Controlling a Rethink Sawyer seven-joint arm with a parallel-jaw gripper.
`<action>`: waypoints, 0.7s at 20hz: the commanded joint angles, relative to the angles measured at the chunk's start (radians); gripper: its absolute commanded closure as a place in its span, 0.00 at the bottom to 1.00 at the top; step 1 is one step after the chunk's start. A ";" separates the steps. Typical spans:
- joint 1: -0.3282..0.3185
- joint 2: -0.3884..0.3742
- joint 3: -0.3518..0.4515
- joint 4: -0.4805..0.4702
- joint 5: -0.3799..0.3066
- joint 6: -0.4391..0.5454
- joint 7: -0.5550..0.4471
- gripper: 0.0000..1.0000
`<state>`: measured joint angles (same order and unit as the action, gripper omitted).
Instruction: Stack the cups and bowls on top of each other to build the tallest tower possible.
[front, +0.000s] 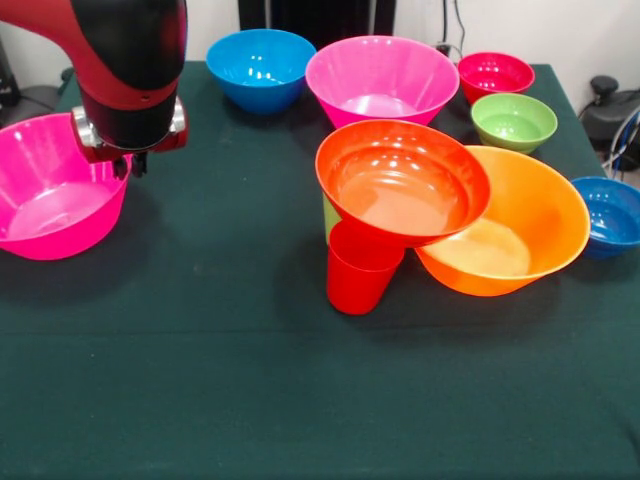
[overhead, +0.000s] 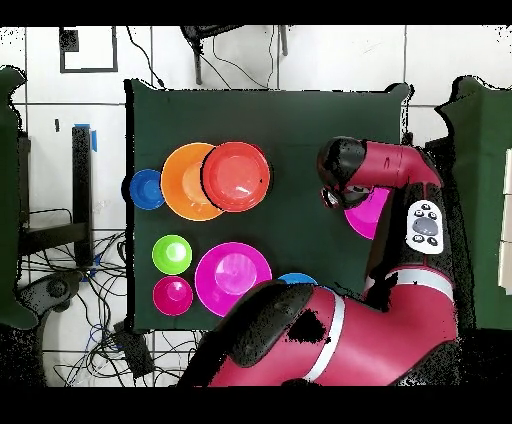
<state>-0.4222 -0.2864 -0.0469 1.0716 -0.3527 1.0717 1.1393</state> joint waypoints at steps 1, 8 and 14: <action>0.026 0.016 0.051 0.000 0.016 0.020 0.107 1.00; 0.061 -0.037 0.018 0.008 0.009 0.008 0.147 1.00; 0.108 -0.092 -0.013 0.028 0.009 -0.033 0.184 1.00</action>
<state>-0.3766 -0.3253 -0.0976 1.0720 -0.3521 1.0719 1.1400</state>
